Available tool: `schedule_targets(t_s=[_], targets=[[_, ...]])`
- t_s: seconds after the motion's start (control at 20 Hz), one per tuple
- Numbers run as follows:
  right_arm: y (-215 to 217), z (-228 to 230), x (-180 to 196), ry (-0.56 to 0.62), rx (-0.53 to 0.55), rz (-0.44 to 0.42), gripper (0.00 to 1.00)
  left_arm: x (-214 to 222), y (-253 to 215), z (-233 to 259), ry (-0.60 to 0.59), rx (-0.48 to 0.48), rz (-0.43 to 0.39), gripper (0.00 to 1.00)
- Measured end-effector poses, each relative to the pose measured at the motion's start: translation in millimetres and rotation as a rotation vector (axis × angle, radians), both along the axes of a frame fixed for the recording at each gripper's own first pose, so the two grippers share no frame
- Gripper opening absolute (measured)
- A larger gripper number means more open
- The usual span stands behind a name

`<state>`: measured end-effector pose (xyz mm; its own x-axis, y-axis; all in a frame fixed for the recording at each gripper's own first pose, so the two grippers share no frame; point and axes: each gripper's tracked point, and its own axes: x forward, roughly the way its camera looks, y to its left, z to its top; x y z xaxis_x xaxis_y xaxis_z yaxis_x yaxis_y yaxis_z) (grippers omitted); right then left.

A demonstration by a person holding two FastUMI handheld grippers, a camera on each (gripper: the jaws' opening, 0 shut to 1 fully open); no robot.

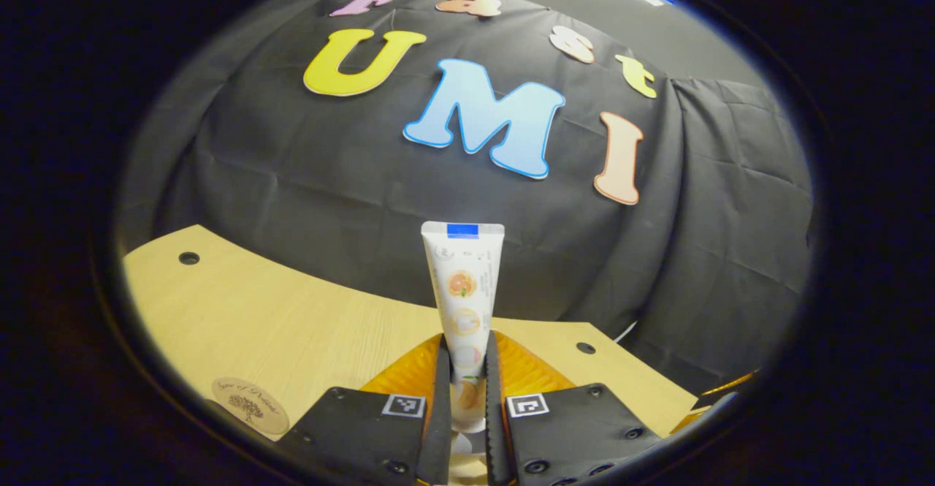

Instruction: Put the toothbrush and toothpaste on the desktop into the cup, then pick up the cup and place it on the coaster on the desktop.

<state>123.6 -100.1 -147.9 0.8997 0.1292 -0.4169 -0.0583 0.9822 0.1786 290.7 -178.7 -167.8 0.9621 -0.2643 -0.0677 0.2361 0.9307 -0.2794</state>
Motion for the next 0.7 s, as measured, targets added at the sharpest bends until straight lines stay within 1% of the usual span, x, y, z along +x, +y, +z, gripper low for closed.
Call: schedule_targets(t_s=[0.2, 0.35, 0.4, 0.45, 0.5, 0.55, 0.6, 0.65, 0.7], targets=[[2, -1, 0, 0.004, 0.014, 0.011, 0.85, -6, -6, -13, -0.004, 0.045, -0.010, 0.26], [7, -3, 1, 0.010, 0.026, 0.028, 0.86, -8, -6, -26, 0.016, 0.086, -0.005, 0.27], [8, -3, 1, 0.013, 0.029, 0.034, 0.86, -7, -5, -31, 0.026, 0.107, 0.001, 0.29], [9, -4, 2, 0.018, 0.029, 0.039, 0.87, -11, -6, -36, 0.043, 0.112, -0.002, 0.31], [10, -5, 2, 0.020, 0.032, 0.046, 0.85, -12, -5, -37, 0.053, 0.111, 0.001, 0.31], [10, -5, 1, 0.019, 0.032, 0.050, 0.85, -11, -2, -36, 0.056, 0.104, 0.003, 0.51], [10, -3, 2, 0.015, 0.032, 0.052, 0.84, -13, -2, -34, 0.052, 0.093, 0.004, 0.51], [9, -3, 4, 0.013, 0.034, 0.055, 0.85, -15, 0, -32, 0.049, 0.093, 0.009, 0.59], [8, -2, 4, 0.011, 0.037, 0.056, 0.86, -15, 1, -31, 0.045, 0.094, 0.003, 0.72]])
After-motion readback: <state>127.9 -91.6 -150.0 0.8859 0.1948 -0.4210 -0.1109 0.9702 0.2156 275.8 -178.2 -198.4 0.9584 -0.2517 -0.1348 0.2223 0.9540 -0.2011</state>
